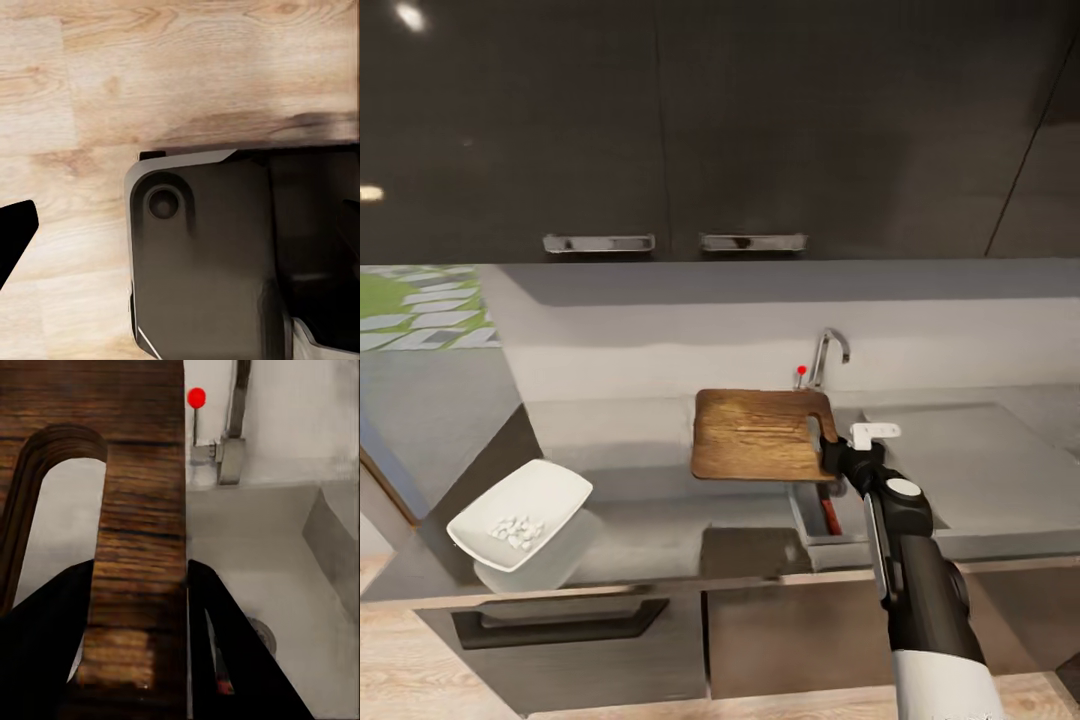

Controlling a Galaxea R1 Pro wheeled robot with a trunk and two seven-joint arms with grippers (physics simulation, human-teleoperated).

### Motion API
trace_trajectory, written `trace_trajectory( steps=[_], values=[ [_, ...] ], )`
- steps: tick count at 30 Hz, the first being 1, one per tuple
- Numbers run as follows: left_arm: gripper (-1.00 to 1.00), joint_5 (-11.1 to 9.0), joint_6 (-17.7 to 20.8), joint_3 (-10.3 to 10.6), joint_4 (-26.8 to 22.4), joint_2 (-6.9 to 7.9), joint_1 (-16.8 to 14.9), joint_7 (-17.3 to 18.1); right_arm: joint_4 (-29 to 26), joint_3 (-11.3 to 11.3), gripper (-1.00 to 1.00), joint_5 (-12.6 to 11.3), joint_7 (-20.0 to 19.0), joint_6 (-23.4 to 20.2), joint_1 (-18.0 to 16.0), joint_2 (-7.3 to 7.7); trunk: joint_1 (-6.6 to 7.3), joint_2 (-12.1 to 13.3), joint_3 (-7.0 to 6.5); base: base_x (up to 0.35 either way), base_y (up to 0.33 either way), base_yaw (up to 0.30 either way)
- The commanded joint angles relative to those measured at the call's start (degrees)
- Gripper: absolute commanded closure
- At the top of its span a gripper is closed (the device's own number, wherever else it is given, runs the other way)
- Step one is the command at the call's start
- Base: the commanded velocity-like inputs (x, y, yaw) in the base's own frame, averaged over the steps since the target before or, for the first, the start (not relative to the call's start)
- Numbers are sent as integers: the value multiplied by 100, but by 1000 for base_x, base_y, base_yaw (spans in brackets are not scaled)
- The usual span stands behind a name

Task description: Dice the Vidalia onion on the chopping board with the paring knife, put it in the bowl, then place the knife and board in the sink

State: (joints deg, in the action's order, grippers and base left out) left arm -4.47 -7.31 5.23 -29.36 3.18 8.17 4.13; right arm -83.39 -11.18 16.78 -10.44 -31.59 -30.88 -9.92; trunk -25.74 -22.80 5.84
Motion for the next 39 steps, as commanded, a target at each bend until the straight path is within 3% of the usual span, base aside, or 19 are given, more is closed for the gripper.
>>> trace_trajectory(
  steps=[1,3,10,16,18,20,22,25,29,33,37,39],
  values=[
    [-100,-46,-7,31,-8,7,0,0,90,-6,100,-42,147,-35,-6,-8,-5,-12,10,122,-226,138],
    [-100,-45,-7,31,-8,7,0,0,278,-12,100,-49,424,-38,-6,-8,-5,-12,10,151,-205,136],
    [-100,-45,-7,31,-8,7,0,0,815,-24,100,-55,805,-38,-6,-8,-5,-12,10,178,-158,19],
    [-100,-45,-7,33,-8,7,0,0,925,-52,100,-163,1141,-32,-6,-8,-5,-12,10,97,-32,0],
    [-100,-47,-7,33,-8,7,0,0,928,-57,100,-358,1327,-31,-6,-8,-5,-12,10,12,-3,0],
    [-100,-45,-7,33,-8,7,0,0,929,-62,100,-750,1732,-14,-6,-8,-5,-12,10,4,-1,0],
    [-100,-48,-7,33,-15,7,0,0,930,-68,100,-1288,2310,8,-6,-8,-5,-12,10,1,0,0],
    [-100,-45,-7,36,-16,7,0,0,937,-71,100,-1842,2836,36,-6,-8,-5,-12,10,0,0,0],
    [-100,-47,-7,32,-17,7,0,0,954,-77,100,-2099,3530,203,-6,-8,-5,-12,10,0,0,0],
    [-100,-48,-7,37,-17,7,0,0,1282,-72,100,-2218,4517,789,-6,-8,-5,-12,10,0,0,0],
    [-100,-52,-7,39,-17,7,0,0,1562,-69,100,-2777,5004,1057,-6,-8,-5,-12,10,0,0,0],
    [-100,-53,-7,39,-17,7,0,0,1622,-69,100,-2928,5283,1075,-6,-8,-5,-12,10,0,0,0]
  ],
)
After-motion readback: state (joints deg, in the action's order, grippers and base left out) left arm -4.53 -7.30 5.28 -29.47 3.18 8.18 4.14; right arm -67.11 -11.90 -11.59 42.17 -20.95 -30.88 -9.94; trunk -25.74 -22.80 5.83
